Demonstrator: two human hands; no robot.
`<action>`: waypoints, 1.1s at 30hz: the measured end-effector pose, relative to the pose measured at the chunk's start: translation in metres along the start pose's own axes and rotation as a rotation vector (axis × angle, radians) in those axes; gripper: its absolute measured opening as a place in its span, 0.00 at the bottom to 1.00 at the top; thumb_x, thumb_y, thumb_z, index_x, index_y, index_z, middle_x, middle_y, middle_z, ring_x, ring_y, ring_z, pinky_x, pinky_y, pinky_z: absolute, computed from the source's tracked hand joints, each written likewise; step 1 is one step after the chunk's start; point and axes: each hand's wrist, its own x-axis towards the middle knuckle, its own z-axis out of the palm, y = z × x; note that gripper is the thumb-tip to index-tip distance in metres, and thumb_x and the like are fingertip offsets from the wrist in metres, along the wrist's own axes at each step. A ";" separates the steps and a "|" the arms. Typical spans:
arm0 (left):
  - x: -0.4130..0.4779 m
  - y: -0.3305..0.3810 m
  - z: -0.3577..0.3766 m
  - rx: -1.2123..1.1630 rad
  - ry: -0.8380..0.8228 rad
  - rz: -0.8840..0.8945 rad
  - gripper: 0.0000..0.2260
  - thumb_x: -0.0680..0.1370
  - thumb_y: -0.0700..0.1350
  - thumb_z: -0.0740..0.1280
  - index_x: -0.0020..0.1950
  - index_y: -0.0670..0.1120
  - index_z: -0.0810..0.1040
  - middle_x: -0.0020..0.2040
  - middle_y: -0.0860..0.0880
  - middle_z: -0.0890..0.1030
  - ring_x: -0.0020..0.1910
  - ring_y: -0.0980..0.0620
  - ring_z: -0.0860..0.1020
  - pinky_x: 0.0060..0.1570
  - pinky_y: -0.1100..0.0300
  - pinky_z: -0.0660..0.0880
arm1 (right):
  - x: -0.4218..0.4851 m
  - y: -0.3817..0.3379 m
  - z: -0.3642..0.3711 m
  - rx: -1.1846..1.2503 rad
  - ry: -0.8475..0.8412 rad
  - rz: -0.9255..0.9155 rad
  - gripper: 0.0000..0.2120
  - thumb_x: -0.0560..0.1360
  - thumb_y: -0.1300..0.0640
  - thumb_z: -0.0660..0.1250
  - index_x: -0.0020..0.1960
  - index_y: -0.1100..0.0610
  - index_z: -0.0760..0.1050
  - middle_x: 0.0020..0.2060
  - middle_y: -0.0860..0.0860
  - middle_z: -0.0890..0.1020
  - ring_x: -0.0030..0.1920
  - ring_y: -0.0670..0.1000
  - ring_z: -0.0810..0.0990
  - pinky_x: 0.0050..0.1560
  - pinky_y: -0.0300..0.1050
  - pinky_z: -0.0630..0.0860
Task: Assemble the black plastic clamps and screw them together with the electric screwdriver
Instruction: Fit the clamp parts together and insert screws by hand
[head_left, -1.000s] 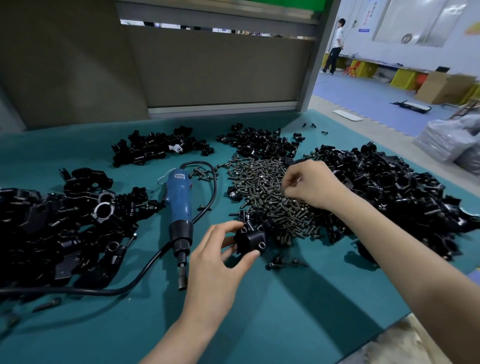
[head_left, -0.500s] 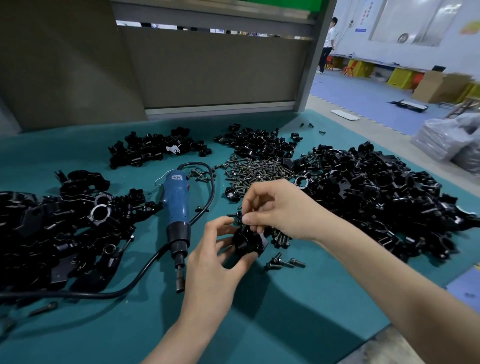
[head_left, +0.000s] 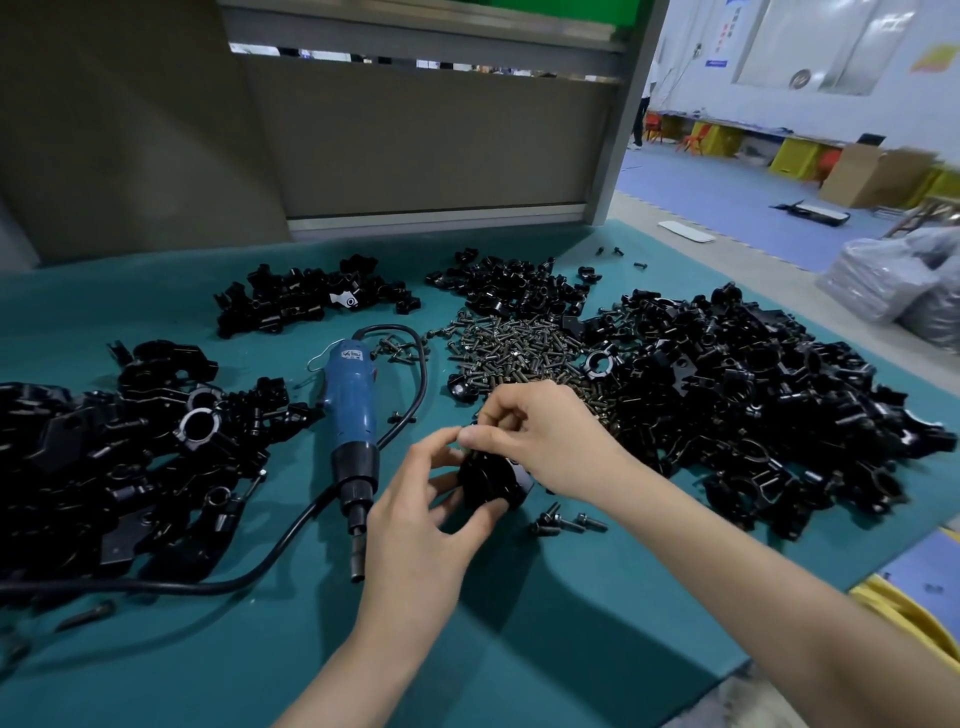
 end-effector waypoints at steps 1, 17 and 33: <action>0.000 0.000 0.000 0.005 -0.001 0.000 0.28 0.66 0.37 0.78 0.56 0.63 0.74 0.52 0.55 0.80 0.49 0.60 0.82 0.46 0.73 0.75 | 0.001 0.001 0.000 0.011 -0.003 0.001 0.12 0.72 0.51 0.73 0.39 0.59 0.78 0.28 0.52 0.76 0.28 0.47 0.69 0.30 0.39 0.67; -0.003 0.006 0.000 0.009 -0.036 -0.104 0.20 0.67 0.38 0.78 0.54 0.55 0.80 0.51 0.58 0.82 0.51 0.67 0.79 0.51 0.76 0.72 | 0.098 0.099 -0.048 -0.651 0.025 0.160 0.17 0.74 0.74 0.59 0.55 0.58 0.77 0.54 0.56 0.80 0.54 0.56 0.78 0.57 0.52 0.77; 0.001 0.007 0.001 0.037 -0.007 -0.062 0.19 0.67 0.38 0.78 0.51 0.57 0.78 0.51 0.59 0.80 0.52 0.63 0.79 0.52 0.73 0.74 | 0.015 0.035 -0.034 0.208 0.282 -0.012 0.10 0.74 0.63 0.71 0.48 0.49 0.79 0.39 0.49 0.83 0.38 0.48 0.82 0.38 0.38 0.80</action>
